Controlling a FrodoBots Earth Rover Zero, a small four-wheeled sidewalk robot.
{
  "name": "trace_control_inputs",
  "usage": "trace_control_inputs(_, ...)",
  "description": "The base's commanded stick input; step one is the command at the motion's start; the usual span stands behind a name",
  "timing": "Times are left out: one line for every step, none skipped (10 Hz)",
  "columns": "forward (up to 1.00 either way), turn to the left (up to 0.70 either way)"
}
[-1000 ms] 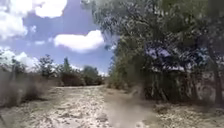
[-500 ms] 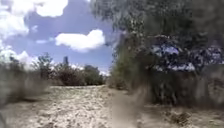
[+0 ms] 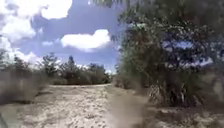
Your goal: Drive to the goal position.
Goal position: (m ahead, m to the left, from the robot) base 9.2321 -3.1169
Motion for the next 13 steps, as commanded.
trace_control_inputs(1.00,0.00)
trace_control_inputs(1.00,0.00)
trace_control_inputs(1.00,0.40)
trace_control_inputs(1.00,0.40)
trace_control_inputs(1.00,0.40)
trace_control_inputs(1.00,0.40)
trace_control_inputs(1.00,0.26)
trace_control_inputs(1.00,0.00)
trace_control_inputs(1.00,0.00)
trace_control_inputs(1.00,0.03)
trace_control_inputs(1.00,0.36)
trace_control_inputs(1.00,0.40)
trace_control_inputs(1.00,0.40)
